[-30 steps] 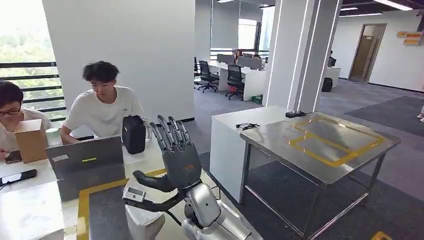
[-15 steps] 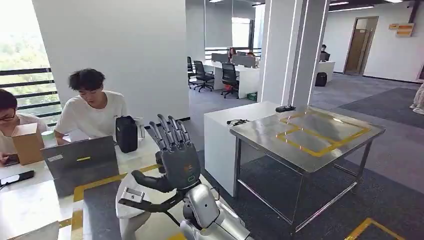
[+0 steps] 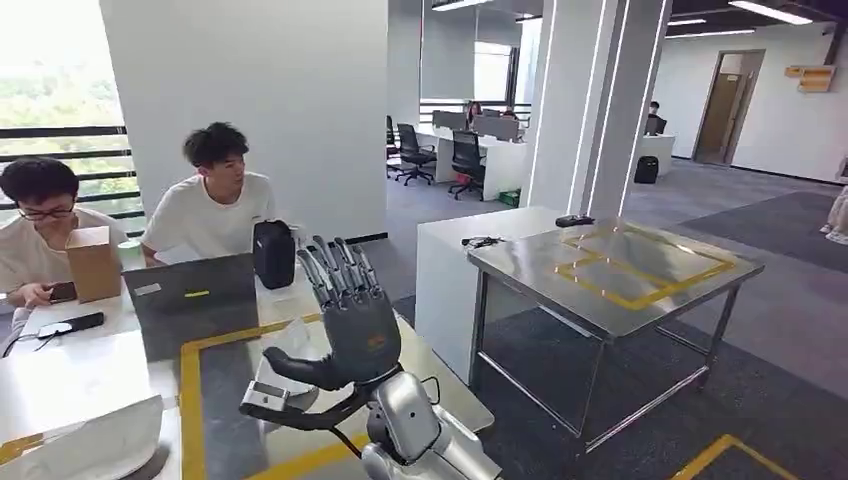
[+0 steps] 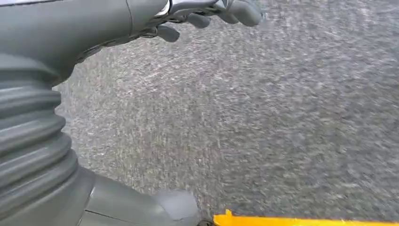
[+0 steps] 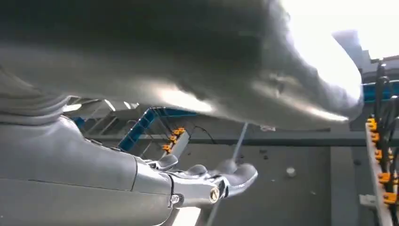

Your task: Take the parts from the cabinet and place them on the table.

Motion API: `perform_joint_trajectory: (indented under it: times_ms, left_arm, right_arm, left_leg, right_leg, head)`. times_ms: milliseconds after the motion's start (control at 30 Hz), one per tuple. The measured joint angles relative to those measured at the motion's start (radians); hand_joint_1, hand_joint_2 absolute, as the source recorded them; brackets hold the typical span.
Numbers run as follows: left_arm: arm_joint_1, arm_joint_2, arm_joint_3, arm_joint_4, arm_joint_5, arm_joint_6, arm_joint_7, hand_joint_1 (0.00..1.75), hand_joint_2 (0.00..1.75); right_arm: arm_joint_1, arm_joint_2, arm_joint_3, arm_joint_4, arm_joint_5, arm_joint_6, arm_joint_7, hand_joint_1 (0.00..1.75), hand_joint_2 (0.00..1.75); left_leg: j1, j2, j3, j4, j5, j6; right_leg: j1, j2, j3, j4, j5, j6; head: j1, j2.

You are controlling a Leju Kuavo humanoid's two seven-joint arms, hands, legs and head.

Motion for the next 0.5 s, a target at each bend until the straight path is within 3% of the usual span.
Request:
perform_joint_trajectory:
  times_ms: [33, 67, 100, 133, 167, 200, 233, 267, 333, 367, 400, 433, 467, 500]
  left_arm:
    - [0.0, 0.0, 0.0, 0.0, 0.0, 0.0, 0.0, 0.0, 1.75]
    - [0.0, 0.0, 0.0, 0.0, 0.0, 0.0, 0.0, 0.0, 1.75]
    - [0.0, 0.0, 0.0, 0.0, 0.0, 0.0, 0.0, 0.0, 1.75]
    - [0.0, 0.0, 0.0, 0.0, 0.0, 0.0, 0.0, 0.0, 1.75]
    - [0.0, -0.001, 0.0, 0.0, 0.0, 0.0, 0.0, 0.0, 1.75]
    - [0.0, -0.007, 0.0, 0.001, 0.0, 0.0, 0.0, 0.0, 1.75]
    - [0.0, -0.008, 0.0, 0.001, 0.0, 0.0, -0.001, 0.0, 1.75]
    - [0.0, -0.008, 0.0, 0.001, 0.0, 0.0, -0.002, 0.0, 1.75]
    - [-0.001, -0.008, 0.0, 0.001, 0.002, 0.0, -0.002, 0.0, 1.75]
    - [0.0, -0.008, 0.001, 0.001, 0.006, 0.001, -0.004, 0.0, 1.75]
    - [0.001, -0.008, 0.001, 0.002, 0.008, 0.002, -0.005, 0.0, 1.75]
    - [0.002, -0.008, 0.001, 0.002, 0.009, 0.002, -0.005, 0.0, 1.75]
    - [0.002, -0.008, 0.001, 0.002, 0.01, 0.003, -0.005, 0.0, 1.75]
    - [0.001, -0.007, 0.002, 0.002, 0.01, 0.003, -0.005, 0.0, 1.75]
  right_arm:
    - [0.002, 0.0, -0.005, 0.001, -0.026, 0.019, -0.021, 0.0, 0.0]
    - [0.007, 0.0, -0.014, 0.002, -0.063, 0.046, -0.044, 0.0, 0.0]
    - [0.01, 0.0, -0.023, 0.003, -0.081, 0.053, -0.055, 0.0, 0.0]
    - [0.011, 0.0, -0.031, 0.003, -0.091, 0.055, -0.062, 0.0, 0.0]
    - [0.01, 0.0, -0.039, 0.003, -0.095, 0.055, -0.067, 0.0, 0.0]
    - [0.005, 0.0, -0.047, 0.003, -0.098, 0.055, -0.069, 0.0, 0.0]
    - [0.004, 0.002, -0.05, 0.002, -0.1, 0.055, -0.071, 0.0, 0.0]
    - [0.004, 0.002, -0.053, 0.002, -0.101, 0.055, -0.071, 0.0, 0.0]
    - [0.002, 0.002, -0.06, 0.002, -0.099, 0.057, -0.065, 0.0, 0.0]
    - [0.002, 0.002, -0.062, 0.002, -0.097, 0.063, -0.061, 0.0, 0.0]
    - [-0.001, 0.004, -0.064, 0.003, -0.101, 0.077, -0.053, 0.0, 0.0]
    - [-0.002, 0.006, -0.067, 0.006, -0.108, 0.097, -0.045, 0.0, 0.0]
    - [-0.004, 0.007, -0.071, 0.008, -0.12, 0.117, -0.039, 0.0, 0.0]
    - [-0.004, 0.007, -0.075, 0.012, -0.137, 0.134, -0.037, 0.0, 0.0]
  left_leg:
    - [-0.001, 0.001, -0.017, 0.001, 0.012, 0.0]
    - [-0.001, 0.0, -0.033, 0.001, 0.025, 0.0]
    - [-0.002, 0.0, -0.047, 0.001, 0.036, -0.001]
    - [-0.004, -0.001, -0.059, 0.001, 0.046, -0.003]
    - [-0.005, -0.003, -0.069, 0.001, 0.056, -0.005]
    - [-0.002, -0.002, -0.073, 0.002, 0.065, -0.008]
    - [-0.004, -0.003, -0.077, 0.001, 0.073, -0.018]
    - [0.001, -0.001, -0.072, -0.007, 0.083, -0.026]
    - [0.005, 0.0, -0.071, -0.018, 0.1, -0.039]
    - [-0.001, -0.002, -0.074, -0.022, 0.109, -0.047]
    - [0.003, -0.003, -0.086, -0.007, 0.076, -0.048]
    - [0.004, -0.003, -0.099, 0.036, 0.014, -0.052]
    - [0.003, -0.004, -0.118, 0.107, -0.049, -0.056]
    - [0.003, -0.003, -0.134, 0.179, -0.094, -0.061]
  right_leg:
    - [0.0, 0.0, -0.009, 0.062, -0.015, 0.0]
    - [0.0, 0.0, 0.004, 0.081, 0.0, -0.002]
    - [0.001, 0.0, 0.036, 0.058, 0.031, -0.006]
    - [0.003, 0.001, 0.088, -0.002, 0.062, -0.013]
    - [0.008, 0.003, 0.157, -0.092, 0.079, -0.025]
    - [0.016, 0.005, 0.229, -0.188, 0.054, -0.042]
    - [0.02, 0.002, 0.26, -0.249, 0.028, -0.046]
    - [0.024, 0.003, 0.254, -0.24, 0.046, -0.042]
    - [0.03, 0.004, 0.25, -0.248, 0.053, -0.052]
    - [0.021, 0.002, 0.246, -0.264, 0.071, -0.059]
    - [0.017, -0.003, 0.24, -0.273, 0.088, -0.061]
    - [0.015, -0.001, 0.228, -0.274, 0.101, -0.072]
    - [0.015, -0.001, 0.212, -0.274, 0.114, -0.073]
    - [0.016, -0.001, 0.197, -0.274, 0.125, -0.074]
  head:
    - [0.001, 0.0]
    - [0.0, 0.0]
    - [0.002, 0.0]
    - [0.002, 0.0]
    - [0.004, 0.0]
    - [0.004, 0.0]
    - [0.003, 0.0]
    - [0.003, 0.0]
    - [0.003, 0.0]
    - [0.003, 0.0]
    - [0.002, 0.0]
    - [-0.003, 0.0]
    - [-0.003, 0.0]
    - [-0.006, 0.0]
